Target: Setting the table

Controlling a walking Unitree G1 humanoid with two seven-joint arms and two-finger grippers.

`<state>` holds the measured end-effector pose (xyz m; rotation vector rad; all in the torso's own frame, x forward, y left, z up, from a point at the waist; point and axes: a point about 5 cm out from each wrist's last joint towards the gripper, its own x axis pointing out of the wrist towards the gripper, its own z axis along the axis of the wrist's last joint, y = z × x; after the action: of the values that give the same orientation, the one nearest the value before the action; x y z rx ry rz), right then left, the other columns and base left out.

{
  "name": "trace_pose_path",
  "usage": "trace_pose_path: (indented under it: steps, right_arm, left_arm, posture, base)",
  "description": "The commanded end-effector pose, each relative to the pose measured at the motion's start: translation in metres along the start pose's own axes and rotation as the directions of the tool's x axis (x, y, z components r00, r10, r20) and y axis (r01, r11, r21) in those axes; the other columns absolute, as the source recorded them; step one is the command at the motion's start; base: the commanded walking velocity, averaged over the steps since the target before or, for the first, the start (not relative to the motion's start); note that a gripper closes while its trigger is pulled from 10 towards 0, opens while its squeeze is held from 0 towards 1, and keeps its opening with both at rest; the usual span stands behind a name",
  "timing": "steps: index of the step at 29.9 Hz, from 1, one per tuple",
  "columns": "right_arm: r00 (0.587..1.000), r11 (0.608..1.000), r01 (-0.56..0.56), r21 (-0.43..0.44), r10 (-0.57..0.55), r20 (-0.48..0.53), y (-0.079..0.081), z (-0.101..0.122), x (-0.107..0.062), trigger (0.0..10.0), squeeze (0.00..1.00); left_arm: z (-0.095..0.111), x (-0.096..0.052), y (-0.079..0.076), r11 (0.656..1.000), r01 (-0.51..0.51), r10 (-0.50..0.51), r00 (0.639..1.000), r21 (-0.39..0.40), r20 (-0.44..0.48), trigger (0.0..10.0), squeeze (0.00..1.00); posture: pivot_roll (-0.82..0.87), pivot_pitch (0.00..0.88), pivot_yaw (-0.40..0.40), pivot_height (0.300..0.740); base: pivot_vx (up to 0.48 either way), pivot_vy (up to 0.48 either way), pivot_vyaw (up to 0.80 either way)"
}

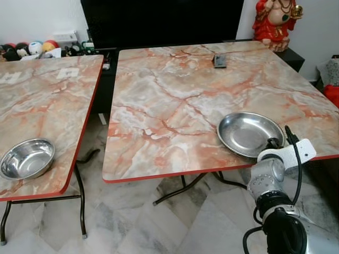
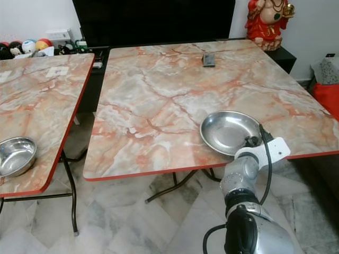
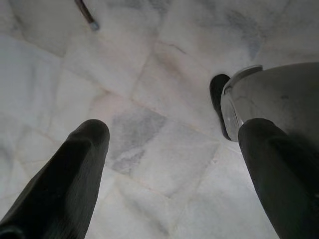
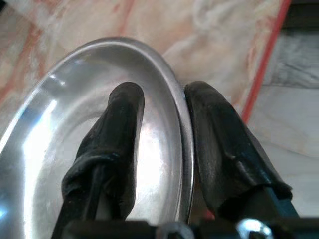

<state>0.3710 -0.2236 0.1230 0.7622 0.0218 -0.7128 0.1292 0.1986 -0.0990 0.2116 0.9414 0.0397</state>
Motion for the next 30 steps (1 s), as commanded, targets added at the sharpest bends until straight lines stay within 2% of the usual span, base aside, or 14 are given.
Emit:
trace_pose_path:
  steps: [1,6,10,20,24,27,28,29,30]
  right_arm:
    - [1.000,1.000,0.010,-0.016,-0.010,0.011,0.002,0.002,0.000,10.0,0.00]
    - [1.000,1.000,0.007,-0.013,-0.007,0.011,0.002,0.000,-0.001,10.0,0.00]
    - [0.999,0.999,0.029,-0.017,-0.028,0.026,0.002,0.001,-0.002,10.0,0.00]
    - [0.981,0.993,0.067,-0.094,-0.048,0.190,0.004,0.019,-0.005,10.0,0.00]
    - [0.975,0.993,0.074,-0.097,-0.051,0.216,0.005,0.021,-0.007,10.0,0.00]
    - [0.965,0.989,0.045,-0.142,-0.006,0.264,0.009,0.026,-0.009,10.0,0.00]
    - [0.959,0.983,0.004,-0.184,0.049,0.281,0.013,0.027,-0.010,10.0,0.00]
    - [0.959,0.983,0.004,-0.184,0.049,0.281,0.013,0.027,-0.010,10.0,0.00]
    - [0.949,0.972,-0.038,-0.232,0.108,0.295,0.017,0.029,-0.012,10.0,0.00]
  left_arm:
    - [-0.007,-0.004,-0.031,0.993,0.116,-0.115,0.993,0.024,-0.033,10.0,0.00]
    - [-0.004,-0.001,-0.018,0.994,0.105,-0.104,0.994,0.019,-0.031,10.0,0.00]
    - [-0.003,-0.001,-0.016,0.994,0.105,-0.104,0.994,0.016,-0.031,10.0,0.00]
    - [-0.002,0.000,-0.015,0.995,0.103,-0.102,0.994,0.015,-0.029,10.0,0.00]
    - [-0.002,0.000,-0.015,0.994,0.104,-0.104,0.994,0.015,-0.030,10.0,0.00]
    - [-0.002,0.000,-0.014,0.994,0.104,-0.103,0.994,0.015,-0.031,10.0,0.00]
    - [-0.002,0.000,-0.014,0.995,0.101,-0.101,0.994,0.015,-0.031,10.0,0.00]
    - [-0.002,0.000,-0.014,0.995,0.101,-0.101,0.994,0.015,-0.031,10.0,0.00]
    - [-0.002,0.000,-0.014,0.995,0.098,-0.097,0.995,0.014,-0.031,10.0,0.00]
  posture:
    - [0.00,0.095,0.013,0.740]
    - [0.00,0.096,0.012,0.740]
    - [-0.01,0.094,0.012,0.740]
    - [-0.01,0.093,0.010,0.740]
    - [-0.01,0.091,0.010,0.740]
    - [-0.01,0.091,0.008,0.740]
    - [-0.01,0.091,0.008,0.740]
    - [-0.01,0.091,0.008,0.740]
    - [-0.01,0.091,0.008,0.740]
  base:
    - [0.000,0.000,0.00]
    - [0.000,0.000,0.00]
    - [0.000,0.000,0.00]
    - [0.000,0.000,0.00]
    - [0.000,0.000,0.00]
    - [0.000,0.000,0.00]
    - [0.000,0.000,0.00]
    - [0.000,0.000,0.00]
    - [0.000,0.000,0.00]
